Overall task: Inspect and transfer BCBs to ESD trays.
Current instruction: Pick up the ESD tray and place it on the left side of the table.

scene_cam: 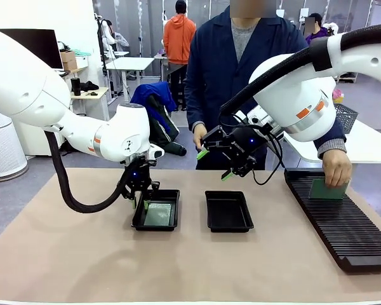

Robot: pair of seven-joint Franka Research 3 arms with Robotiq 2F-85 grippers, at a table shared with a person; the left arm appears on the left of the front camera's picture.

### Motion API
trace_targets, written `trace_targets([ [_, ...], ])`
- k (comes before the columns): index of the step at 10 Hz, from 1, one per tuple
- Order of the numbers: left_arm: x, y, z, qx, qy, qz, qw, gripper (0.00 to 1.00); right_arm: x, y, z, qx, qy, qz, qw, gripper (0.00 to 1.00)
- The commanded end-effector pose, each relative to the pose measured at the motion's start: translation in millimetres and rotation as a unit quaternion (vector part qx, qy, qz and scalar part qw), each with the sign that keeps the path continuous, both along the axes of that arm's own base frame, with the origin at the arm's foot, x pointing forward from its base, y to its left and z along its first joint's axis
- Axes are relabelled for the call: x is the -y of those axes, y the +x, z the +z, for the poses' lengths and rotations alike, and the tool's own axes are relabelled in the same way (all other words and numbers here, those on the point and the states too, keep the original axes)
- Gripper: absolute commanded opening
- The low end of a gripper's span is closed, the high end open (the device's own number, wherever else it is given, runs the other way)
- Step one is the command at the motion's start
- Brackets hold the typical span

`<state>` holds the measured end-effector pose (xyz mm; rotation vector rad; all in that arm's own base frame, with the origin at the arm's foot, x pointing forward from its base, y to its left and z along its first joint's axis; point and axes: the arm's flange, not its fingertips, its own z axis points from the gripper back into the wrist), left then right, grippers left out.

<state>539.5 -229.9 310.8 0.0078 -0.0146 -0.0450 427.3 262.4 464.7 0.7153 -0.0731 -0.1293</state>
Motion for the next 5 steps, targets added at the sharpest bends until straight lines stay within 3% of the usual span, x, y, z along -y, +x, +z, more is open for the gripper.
trace_targets([
  [1, -8.7, -7.7, -1.9, 0.006, -0.012, 0.011, 1.0, 0.29, -1.9, 1.7, 0.0, -0.001, -0.002, 0.001, 1.0, 1.0],
  [3, -10.1, -8.0, -2.7, 0.005, -0.01, 0.013, 1.0, 0.17, -1.9, 1.7, 0.0, -0.001, -0.002, 0.001, 1.0, 1.0],
  [4, -9.3, -7.6, -3.0, 0.004, -0.01, 0.011, 1.0, 0.22, -1.9, 1.7, 0.0, -0.001, -0.002, 0.001, 1.0, 1.0],
  [5, -8.2, -7.0, -3.9, 0.004, -0.012, 0.01, 1.0, 0.05, -1.9, 1.7, 0.0, -0.001, -0.002, 0.001, 1.0, 1.0],
])
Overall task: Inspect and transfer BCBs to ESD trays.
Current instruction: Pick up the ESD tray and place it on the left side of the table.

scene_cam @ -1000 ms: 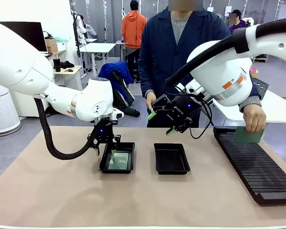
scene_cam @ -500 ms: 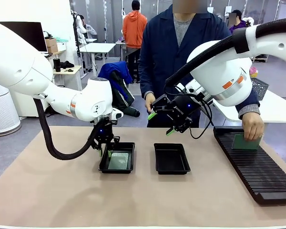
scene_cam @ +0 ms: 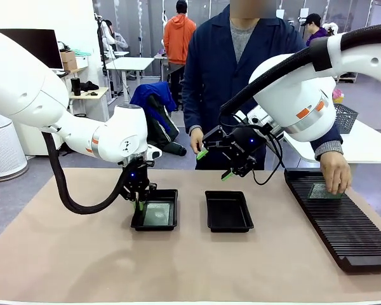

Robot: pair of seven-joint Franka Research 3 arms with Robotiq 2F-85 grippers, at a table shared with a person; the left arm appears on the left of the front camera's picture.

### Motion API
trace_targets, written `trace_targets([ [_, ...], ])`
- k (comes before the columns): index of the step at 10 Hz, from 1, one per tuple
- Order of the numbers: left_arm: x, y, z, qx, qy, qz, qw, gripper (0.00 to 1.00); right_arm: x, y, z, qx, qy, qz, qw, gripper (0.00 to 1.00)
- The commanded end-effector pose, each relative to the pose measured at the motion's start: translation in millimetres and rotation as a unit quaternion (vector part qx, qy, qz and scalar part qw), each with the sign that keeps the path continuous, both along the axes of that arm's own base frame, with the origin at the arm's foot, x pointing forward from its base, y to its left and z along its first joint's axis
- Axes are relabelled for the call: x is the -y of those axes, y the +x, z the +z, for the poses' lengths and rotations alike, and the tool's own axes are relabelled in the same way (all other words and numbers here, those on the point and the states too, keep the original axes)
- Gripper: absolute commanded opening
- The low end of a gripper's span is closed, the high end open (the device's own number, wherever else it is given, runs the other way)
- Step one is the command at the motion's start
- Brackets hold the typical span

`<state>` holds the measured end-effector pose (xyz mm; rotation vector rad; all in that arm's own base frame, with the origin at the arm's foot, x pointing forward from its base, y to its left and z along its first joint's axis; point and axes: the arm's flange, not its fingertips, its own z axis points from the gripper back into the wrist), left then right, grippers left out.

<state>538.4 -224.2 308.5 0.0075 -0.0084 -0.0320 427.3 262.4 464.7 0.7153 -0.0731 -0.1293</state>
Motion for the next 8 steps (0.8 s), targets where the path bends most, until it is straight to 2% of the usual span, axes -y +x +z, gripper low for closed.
trace_targets([
  [1, -2.3, -5.5, -1.9, 0.008, -0.014, 0.004, 1.0, 0.1, -1.9, 1.7, 0.0, -0.001, -0.002, 0.001, 1.0, 1.0],
  [2, -2.7, -5.7, -1.7, 0.009, -0.015, 0.004, 1.0, 0.0, -1.9, 1.7, 0.0, -0.001, -0.002, 0.001, 1.0, 1.0],
  [4, -3.3, -6.2, 1.0, 0.01, -0.02, 0.004, 1.0, 0.0, -1.9, 1.7, 0.0, -0.001, -0.002, 0.001, 1.0, 1.0],
  [8, -33.3, -11.2, 6.7, -0.001, -0.089, -0.006, 0.996, 0.0, -1.9, 1.7, 0.0, -0.001, -0.002, 0.001, 1.0, 1.0],
])
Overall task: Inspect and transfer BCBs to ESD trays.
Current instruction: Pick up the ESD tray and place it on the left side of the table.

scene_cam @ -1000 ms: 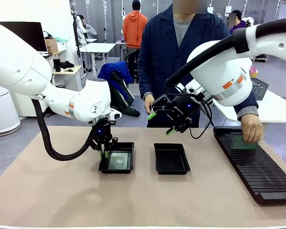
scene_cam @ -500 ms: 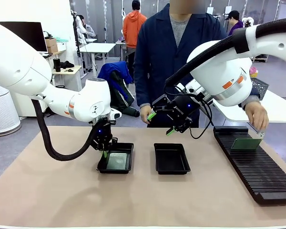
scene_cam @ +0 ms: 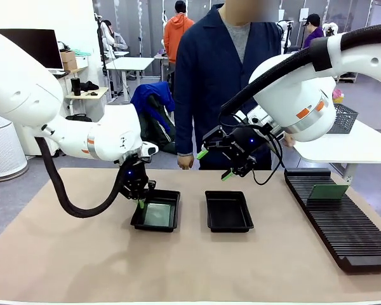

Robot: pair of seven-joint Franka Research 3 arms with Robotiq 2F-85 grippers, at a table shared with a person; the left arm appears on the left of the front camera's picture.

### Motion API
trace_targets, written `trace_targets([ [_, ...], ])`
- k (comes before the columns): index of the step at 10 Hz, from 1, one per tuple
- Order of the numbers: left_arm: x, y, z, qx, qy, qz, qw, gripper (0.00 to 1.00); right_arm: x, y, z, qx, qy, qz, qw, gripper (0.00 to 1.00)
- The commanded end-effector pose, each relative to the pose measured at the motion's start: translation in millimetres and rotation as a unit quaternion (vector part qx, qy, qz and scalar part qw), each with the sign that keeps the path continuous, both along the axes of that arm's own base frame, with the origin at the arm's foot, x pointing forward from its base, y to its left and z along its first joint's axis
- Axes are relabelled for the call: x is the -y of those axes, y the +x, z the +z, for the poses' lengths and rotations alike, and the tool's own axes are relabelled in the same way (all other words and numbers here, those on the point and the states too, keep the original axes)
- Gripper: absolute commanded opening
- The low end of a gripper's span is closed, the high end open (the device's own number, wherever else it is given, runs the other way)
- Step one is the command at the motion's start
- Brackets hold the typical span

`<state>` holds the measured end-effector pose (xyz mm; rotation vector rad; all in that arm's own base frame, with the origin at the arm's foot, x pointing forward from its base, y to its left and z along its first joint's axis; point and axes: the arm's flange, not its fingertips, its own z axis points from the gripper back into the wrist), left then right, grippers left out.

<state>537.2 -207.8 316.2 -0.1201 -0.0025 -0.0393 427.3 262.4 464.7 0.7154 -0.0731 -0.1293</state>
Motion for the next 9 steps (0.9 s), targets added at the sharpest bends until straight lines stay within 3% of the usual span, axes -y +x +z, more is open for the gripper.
trace_targets([
  [1, -26.2, -11.2, -0.7, 0.004, -0.037, -0.003, 0.999, 0.0, -1.9, 1.7, 0.0, -0.001, -0.002, 0.001, 1.0, 1.0],
  [6, -65.7, -17.7, -1.0, 0.027, -0.116, -0.015, 0.993, 0.01, -1.9, 1.7, 0.0, -0.001, -0.002, 0.001, 1.0, 1.0],
  [9, -98.8, -30.6, 6.4, 0.041, -0.124, -0.008, 0.991, 0.01, -1.9, 1.7, 0.0, -0.001, -0.002, 0.001, 1.0, 1.0],
])
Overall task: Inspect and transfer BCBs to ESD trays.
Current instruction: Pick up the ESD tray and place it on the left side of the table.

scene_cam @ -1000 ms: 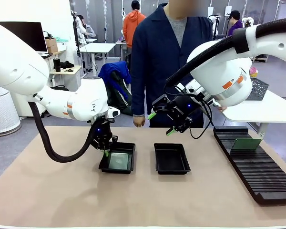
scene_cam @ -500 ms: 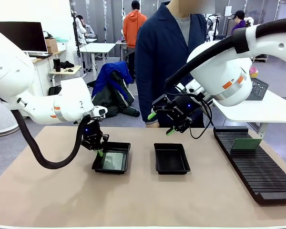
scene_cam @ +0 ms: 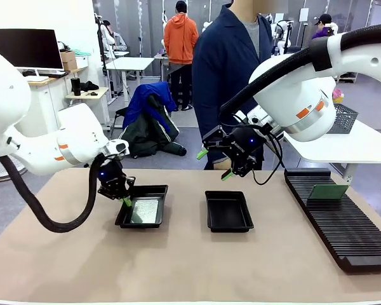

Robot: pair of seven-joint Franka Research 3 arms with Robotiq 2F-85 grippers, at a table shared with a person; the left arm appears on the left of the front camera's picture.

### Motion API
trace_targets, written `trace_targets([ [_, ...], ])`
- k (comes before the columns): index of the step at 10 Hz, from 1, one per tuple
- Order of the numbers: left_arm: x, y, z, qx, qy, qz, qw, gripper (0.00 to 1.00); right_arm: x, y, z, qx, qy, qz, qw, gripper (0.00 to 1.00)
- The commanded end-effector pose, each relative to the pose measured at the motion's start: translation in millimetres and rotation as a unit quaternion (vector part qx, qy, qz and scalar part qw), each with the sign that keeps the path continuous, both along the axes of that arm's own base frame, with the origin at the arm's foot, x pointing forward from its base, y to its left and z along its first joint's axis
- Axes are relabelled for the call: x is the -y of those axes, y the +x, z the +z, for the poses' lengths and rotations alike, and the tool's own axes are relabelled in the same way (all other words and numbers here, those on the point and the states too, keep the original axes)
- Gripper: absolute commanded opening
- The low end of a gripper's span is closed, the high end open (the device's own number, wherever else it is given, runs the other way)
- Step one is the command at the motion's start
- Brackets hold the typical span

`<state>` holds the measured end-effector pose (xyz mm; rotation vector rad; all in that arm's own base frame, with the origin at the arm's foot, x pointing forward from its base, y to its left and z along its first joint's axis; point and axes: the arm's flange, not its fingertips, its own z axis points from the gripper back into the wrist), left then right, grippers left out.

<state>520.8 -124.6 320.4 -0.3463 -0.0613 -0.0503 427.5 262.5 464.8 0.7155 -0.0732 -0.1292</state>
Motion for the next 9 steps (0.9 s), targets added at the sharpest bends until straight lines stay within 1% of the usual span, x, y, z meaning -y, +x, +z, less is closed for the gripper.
trace_targets([
  [1, -32.8, -20.7, 6.2, 0.014, -0.003, -0.001, 1.0, 0.01, -1.9, 1.6, -0.1, -0.001, -0.002, 0.001, 1.0, 1.0],
  [4, -90.9, -39.7, 18.1, 0.02, 0.014, 0.003, 1.0, 0.01, -1.9, 1.6, -0.1, -0.001, -0.002, 0.001, 1.0, 1.0],
  [8, -165.8, -44.7, 21.0, 0.007, 0.043, 0.016, 0.999, 0.01, -1.9, 1.6, -0.1, -0.001, -0.002, 0.001, 1.0, 1.0],
  [9, -177.5, -44.6, 22.8, 0.006, 0.051, 0.014, 0.999, 0.01, -1.9, 1.6, -0.1, -0.001, -0.002, 0.001, 1.0, 1.0],
])
